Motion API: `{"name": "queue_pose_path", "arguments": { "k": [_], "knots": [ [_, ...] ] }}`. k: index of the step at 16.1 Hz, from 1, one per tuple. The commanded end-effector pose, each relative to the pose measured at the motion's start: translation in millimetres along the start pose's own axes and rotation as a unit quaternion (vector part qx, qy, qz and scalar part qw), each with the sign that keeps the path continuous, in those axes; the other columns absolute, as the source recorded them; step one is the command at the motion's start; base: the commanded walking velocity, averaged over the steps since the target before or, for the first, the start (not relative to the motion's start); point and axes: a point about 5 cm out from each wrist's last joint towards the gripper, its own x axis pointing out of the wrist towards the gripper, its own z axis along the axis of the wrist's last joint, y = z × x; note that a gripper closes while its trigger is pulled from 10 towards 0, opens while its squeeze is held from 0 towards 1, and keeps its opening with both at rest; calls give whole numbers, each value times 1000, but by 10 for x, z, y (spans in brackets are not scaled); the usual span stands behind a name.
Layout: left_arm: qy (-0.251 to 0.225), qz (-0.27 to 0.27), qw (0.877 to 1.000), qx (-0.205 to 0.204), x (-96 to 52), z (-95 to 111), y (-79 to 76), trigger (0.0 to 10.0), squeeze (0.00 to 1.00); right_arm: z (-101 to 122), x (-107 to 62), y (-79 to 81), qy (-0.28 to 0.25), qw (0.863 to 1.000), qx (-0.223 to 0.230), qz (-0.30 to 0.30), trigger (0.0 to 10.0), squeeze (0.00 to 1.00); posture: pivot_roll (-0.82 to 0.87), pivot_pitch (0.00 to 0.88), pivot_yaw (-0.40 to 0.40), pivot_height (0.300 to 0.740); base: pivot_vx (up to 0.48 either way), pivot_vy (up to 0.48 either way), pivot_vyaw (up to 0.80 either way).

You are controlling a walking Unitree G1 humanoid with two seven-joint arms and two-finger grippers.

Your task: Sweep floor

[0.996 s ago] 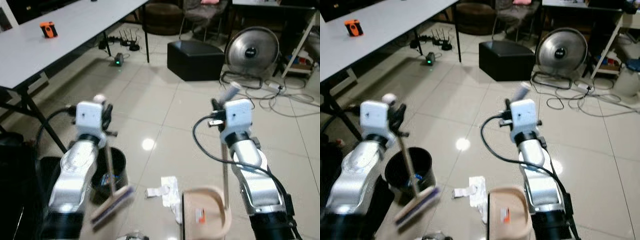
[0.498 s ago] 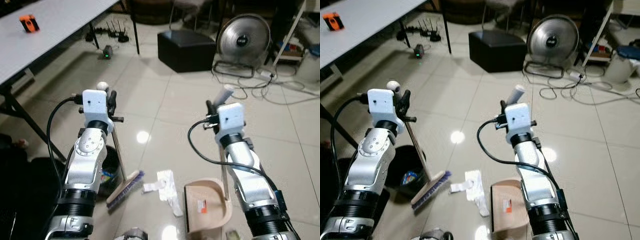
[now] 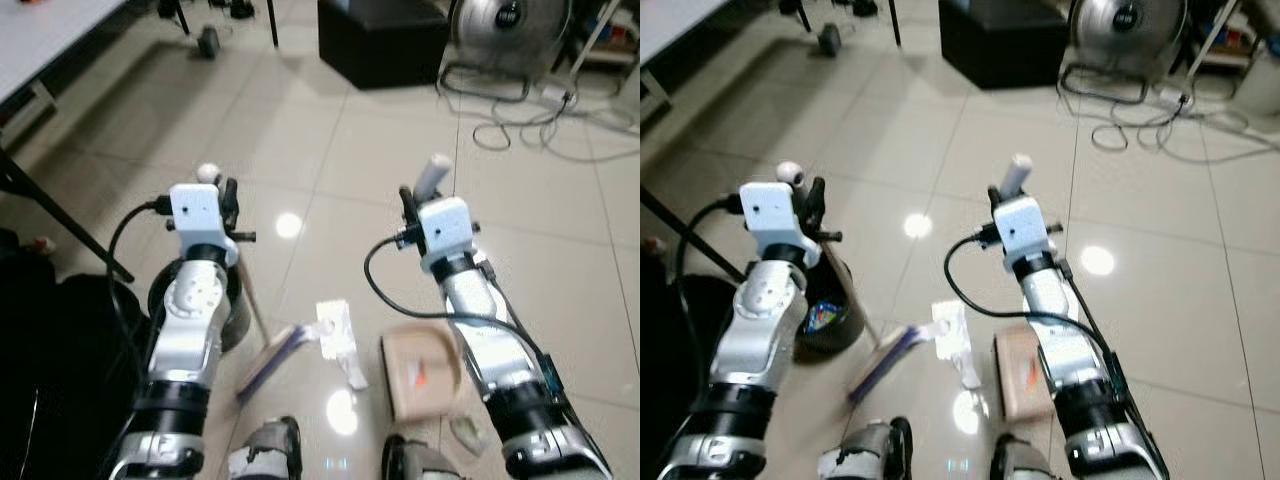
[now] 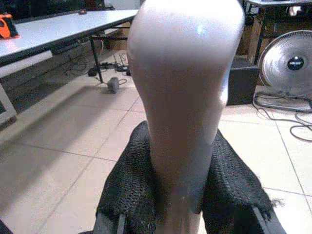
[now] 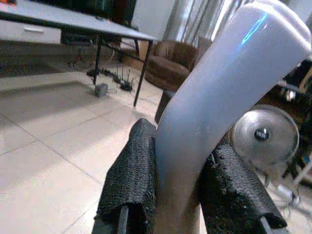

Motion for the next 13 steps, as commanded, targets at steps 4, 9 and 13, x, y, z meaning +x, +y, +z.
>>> {"name": "queue_pose_path", "arguments": {
  "k": [4, 9, 13],
  "knots": [
    [-40, 7, 999, 7, 72, 68, -129, 10000, 0, -75, -37, 280, -12, 998, -14, 58, 10000, 0, 120, 291, 60, 740, 0, 0, 0],
    [-43, 40, 998, 18, 47, -7, -70, 10000, 0, -67, -61, 502, -33, 997, -38, 61, 10000, 0, 118, 319, 58, 740, 0, 0, 0],
    [-30, 69, 997, -5, 40, -122, -138, 10000, 0, -2, -68, 710, -42, 997, -31, 55, 10000, 0, 75, 334, 48, 740, 0, 0, 0]
  ]
}}
